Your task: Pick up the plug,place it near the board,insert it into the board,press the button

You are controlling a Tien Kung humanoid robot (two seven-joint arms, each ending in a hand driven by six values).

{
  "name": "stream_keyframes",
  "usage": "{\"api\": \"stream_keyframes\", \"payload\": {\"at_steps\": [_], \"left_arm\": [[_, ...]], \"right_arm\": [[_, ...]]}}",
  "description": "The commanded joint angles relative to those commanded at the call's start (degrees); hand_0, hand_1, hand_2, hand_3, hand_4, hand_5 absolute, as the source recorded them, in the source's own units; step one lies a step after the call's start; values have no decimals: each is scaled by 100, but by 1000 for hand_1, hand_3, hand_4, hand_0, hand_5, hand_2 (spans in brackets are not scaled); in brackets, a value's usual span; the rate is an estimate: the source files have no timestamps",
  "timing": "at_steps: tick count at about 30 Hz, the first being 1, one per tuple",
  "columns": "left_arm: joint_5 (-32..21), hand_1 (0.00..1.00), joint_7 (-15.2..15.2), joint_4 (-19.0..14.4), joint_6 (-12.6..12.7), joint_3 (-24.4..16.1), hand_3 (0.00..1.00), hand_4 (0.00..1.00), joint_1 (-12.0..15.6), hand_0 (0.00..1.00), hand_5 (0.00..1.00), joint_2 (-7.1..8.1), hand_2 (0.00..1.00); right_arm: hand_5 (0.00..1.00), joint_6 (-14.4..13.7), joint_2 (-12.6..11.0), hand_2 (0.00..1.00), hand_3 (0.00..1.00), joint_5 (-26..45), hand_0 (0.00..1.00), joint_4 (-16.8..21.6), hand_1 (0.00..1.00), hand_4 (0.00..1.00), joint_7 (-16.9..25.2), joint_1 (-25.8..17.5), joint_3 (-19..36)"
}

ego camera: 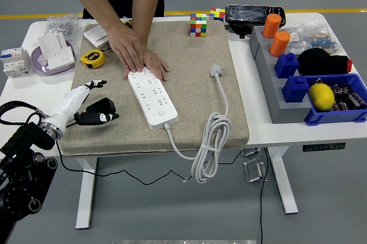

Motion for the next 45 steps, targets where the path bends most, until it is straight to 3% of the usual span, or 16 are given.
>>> {"api": "stream_keyframes", "payload": {"at_steps": [8,16,33,34,39,40,45], "left_arm": [[0,874,20,206,155,19,850,998,-50,857,319,-11,807],[0,859,34,396,137,31,828,998,-67,838,322,-34,802],[0,851,80,498,220,-11,760,998,-67,827,373,-35,773],[0,817,83,498,228,-13,731,998,-68,815,388,-35,688],[0,817,98,514,260,-28,731,998,-76,815,388,-37,688],[0,799,100,518,266,-33,635,947,-78,806,402,-38,629],[0,799,124,552,307,-46,635,947,-87,806,402,-37,629]], "right_arm": [[998,-5,-12,758,768,-8,836,-1,794,998,1,21,43],[998,-5,-17,758,767,0,835,-5,794,998,-1,18,52],[998,-5,-13,758,768,3,833,-8,794,998,4,29,81],[998,-6,-13,758,767,2,833,-8,794,998,5,29,84],[998,-4,-15,758,767,9,833,-10,794,998,4,28,78],[998,-3,-15,758,767,9,835,-10,794,998,4,29,78],[998,-3,-15,758,767,11,835,-10,794,998,6,35,81]]}}
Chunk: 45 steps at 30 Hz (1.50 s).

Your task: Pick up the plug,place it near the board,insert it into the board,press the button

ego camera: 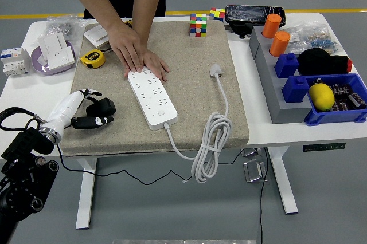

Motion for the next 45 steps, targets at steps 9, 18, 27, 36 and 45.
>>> {"api": "stream_keyframes", "payload": {"at_steps": [9,18,27,36,45], "left_arm": [[0,736,53,11,-11,8,476,666,10,761,372,-7,482],[0,719,47,45,40,10,453,571,2,746,354,-9,463],[0,596,70,-77,77,54,410,472,20,722,257,15,395],[0,538,94,-397,263,163,368,493,-68,707,224,59,362],[-103,522,127,-1220,231,749,346,504,-184,672,196,235,341]], "right_arm": [[998,-5,-7,758,767,5,833,0,794,998,4,-6,-13],[998,-5,-8,758,767,19,833,-3,794,998,5,-11,-29],[998,-10,-7,758,766,35,834,-7,794,998,9,-25,-26],[998,-14,-5,758,766,28,832,-6,794,998,9,-13,-20],[998,-14,-8,758,766,32,831,-10,795,998,6,-2,-6]]}}
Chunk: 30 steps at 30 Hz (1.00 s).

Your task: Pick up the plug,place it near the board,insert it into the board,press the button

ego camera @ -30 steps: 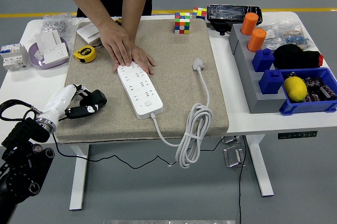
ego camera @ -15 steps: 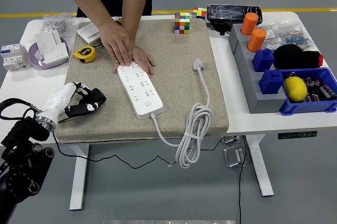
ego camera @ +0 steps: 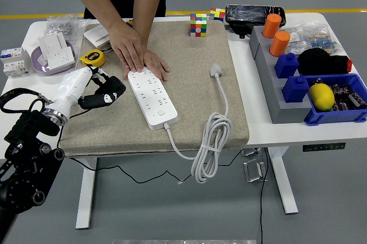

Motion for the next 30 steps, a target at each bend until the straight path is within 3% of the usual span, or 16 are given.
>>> {"api": "stream_keyframes", "payload": {"at_steps": [5,10,18,24,30], "left_arm": [[-242,515,-19,-317,7,574,345,517,-143,671,185,176,339],[-351,515,-69,-319,37,1164,345,517,-375,671,185,294,339],[-269,512,-283,289,226,1932,349,528,-884,653,182,323,339],[-107,512,-376,808,375,2168,350,531,-1156,641,181,317,340],[49,513,-425,1062,471,2257,351,532,-1303,636,180,410,339]], "right_arm": [[998,1,11,759,766,-6,831,0,794,998,3,-1,15],[998,0,11,758,766,-6,831,2,795,998,5,2,14],[998,0,2,758,766,6,829,1,795,998,1,20,-13],[998,1,-7,758,766,19,830,0,795,998,-1,28,-43],[998,-3,-19,758,766,17,829,7,795,998,0,51,-70]]}}
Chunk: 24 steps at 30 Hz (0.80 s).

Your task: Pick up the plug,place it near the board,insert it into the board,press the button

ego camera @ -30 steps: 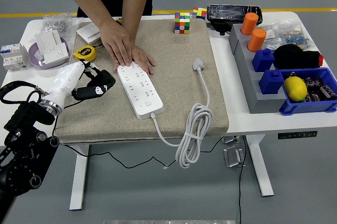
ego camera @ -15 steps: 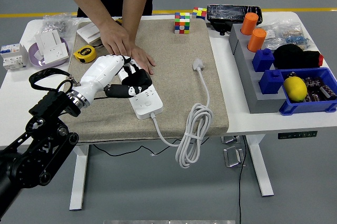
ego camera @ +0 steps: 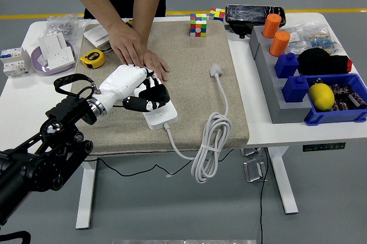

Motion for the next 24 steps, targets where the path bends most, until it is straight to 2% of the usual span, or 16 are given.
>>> {"api": "stream_keyframes", "payload": {"at_steps": [8,24], "left_arm": [[53,513,-62,374,106,-177,352,534,-76,633,180,45,339],[53,513,-134,1029,294,-327,355,528,-210,604,181,-139,340]], "right_arm": [[998,1,-15,759,766,17,829,-1,794,998,-4,9,-35],[998,0,-31,758,766,25,827,1,794,998,-9,13,-61]]}}
